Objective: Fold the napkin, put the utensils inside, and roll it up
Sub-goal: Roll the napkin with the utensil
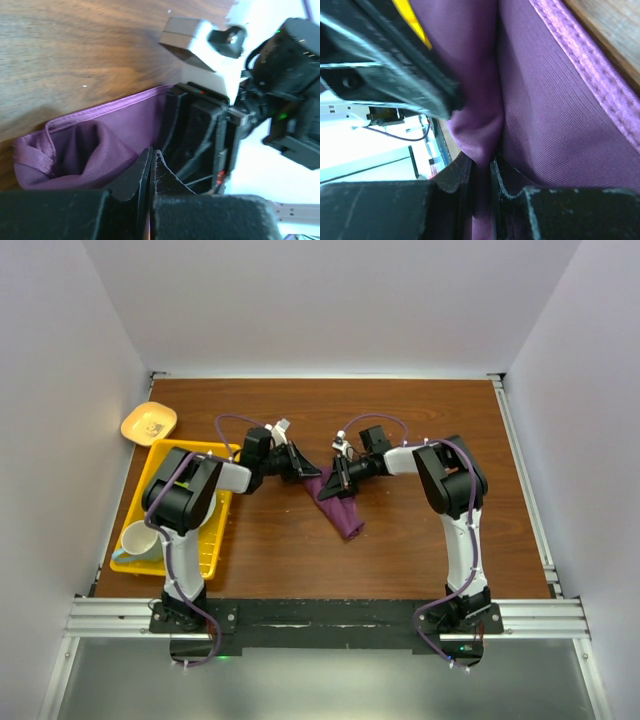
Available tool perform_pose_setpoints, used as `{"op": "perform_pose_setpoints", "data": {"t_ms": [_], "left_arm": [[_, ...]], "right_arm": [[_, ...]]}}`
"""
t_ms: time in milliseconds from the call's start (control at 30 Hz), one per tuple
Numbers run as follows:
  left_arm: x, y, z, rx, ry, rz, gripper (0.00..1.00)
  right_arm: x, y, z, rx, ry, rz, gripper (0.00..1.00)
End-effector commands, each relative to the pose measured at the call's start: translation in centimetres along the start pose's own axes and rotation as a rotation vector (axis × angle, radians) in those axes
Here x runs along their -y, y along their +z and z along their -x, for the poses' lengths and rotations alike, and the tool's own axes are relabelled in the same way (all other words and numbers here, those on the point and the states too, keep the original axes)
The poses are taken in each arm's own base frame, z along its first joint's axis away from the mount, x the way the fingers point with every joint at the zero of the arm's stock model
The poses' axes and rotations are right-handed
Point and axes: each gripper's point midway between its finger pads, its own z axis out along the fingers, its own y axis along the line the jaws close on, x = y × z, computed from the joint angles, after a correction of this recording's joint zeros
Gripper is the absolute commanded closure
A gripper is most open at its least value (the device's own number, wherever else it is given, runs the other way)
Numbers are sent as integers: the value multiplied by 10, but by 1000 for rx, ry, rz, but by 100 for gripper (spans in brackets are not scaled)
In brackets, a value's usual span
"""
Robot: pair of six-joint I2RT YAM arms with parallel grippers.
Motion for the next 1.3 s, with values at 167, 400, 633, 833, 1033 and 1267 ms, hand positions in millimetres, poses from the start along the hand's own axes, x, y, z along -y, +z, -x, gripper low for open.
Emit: {"op": "perform_pose_setpoints", "data": {"t_ms": [167, 400, 633, 833, 1033, 1267], "left_arm": [[-42, 9, -7, -30, 108, 109, 98], [-44, 7, -9, -44, 122, 115, 98], [-46, 9, -8, -54, 112, 131, 99], [-54, 10, -11, -77, 84, 170, 99], [-56, 9, -9, -97, 72, 208, 99], [-53, 9, -9, -134, 59, 223, 100]], "right_arm": [[-1, -31, 8, 18, -125, -277, 52], [-9, -69, -11, -35, -233, -472, 38], [-10, -89, -43, -22, -293, -530, 39], [23, -98, -61, 5, -275, -639, 48], [40, -127, -54, 53, -304, -847, 59], [-36, -116, -29, 108, -633, -780, 34]]}}
